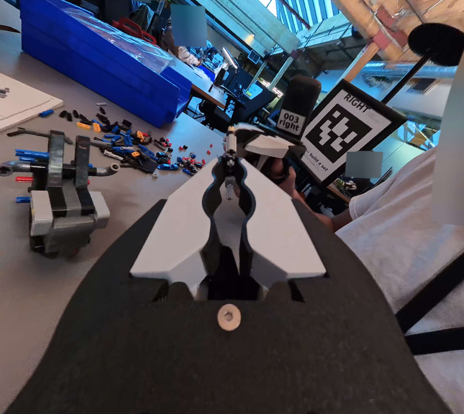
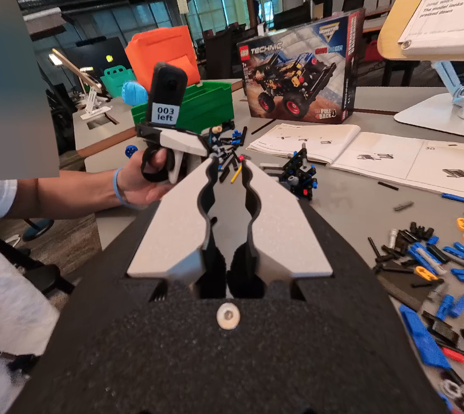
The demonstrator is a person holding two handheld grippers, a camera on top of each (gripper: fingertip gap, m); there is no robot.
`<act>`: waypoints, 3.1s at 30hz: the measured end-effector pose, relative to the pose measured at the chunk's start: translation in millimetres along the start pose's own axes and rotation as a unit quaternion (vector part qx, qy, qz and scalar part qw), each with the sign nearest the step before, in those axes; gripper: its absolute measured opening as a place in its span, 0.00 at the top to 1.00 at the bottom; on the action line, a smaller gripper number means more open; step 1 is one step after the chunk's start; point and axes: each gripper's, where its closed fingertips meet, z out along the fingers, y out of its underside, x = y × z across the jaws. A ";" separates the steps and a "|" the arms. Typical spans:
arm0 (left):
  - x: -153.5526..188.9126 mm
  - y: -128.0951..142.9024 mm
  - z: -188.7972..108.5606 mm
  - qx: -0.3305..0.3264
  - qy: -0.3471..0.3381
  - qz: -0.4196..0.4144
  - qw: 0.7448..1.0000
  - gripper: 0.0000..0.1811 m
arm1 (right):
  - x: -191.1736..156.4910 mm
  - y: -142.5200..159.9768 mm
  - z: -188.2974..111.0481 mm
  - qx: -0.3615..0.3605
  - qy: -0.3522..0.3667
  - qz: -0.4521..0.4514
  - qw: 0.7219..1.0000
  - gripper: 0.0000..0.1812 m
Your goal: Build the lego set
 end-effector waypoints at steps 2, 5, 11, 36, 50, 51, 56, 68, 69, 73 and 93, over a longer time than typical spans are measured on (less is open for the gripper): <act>-1.5 -0.1 0.2 0.004 -0.001 -0.012 1.000 0.97 | -3.4 2.9 -0.7 -0.017 0.002 -0.026 1.000 0.89; -5.8 -0.2 1.3 0.010 -0.003 -0.037 0.999 0.97 | -9.8 13.0 4.6 -0.057 0.021 -0.100 0.993 0.85; -9.9 0.3 1.2 0.018 0.006 -0.073 0.997 0.97 | -8.4 9.6 18.3 -0.070 0.106 -0.213 0.969 0.83; -21.8 6.6 0.8 0.003 -0.034 -0.040 0.999 0.97 | 6.1 18.9 19.1 -0.056 0.160 -0.268 0.948 0.85; -31.6 7.3 -2.0 0.001 -0.038 -0.067 0.997 0.97 | 17.2 32.1 16.4 -0.005 0.091 -0.124 0.988 0.87; -32.8 8.5 -1.8 -0.001 -0.038 -0.070 0.997 0.97 | 18.4 33.2 17.1 -0.008 0.092 -0.123 0.988 0.87; -38.5 12.3 -1.7 -0.007 -0.042 -0.083 0.996 0.97 | 19.9 36.6 19.4 -0.018 0.092 -0.124 0.988 0.87; -43.3 14.3 -2.3 -0.009 -0.042 -0.099 0.994 0.97 | 22.2 35.9 19.7 -0.016 0.090 -0.115 0.989 0.89; -43.6 14.1 -2.4 -0.009 -0.041 -0.099 0.994 0.97 | 22.3 35.9 19.7 -0.016 0.090 -0.114 0.989 0.89; -44.4 14.0 -2.8 -0.009 -0.041 -0.102 0.994 0.97 | 22.1 36.2 20.0 -0.017 0.089 -0.115 0.989 0.89; -39.4 15.1 -0.7 -0.011 -0.036 -0.099 0.994 0.97 | 18.0 38.3 21.9 -0.024 0.088 -0.136 0.986 0.89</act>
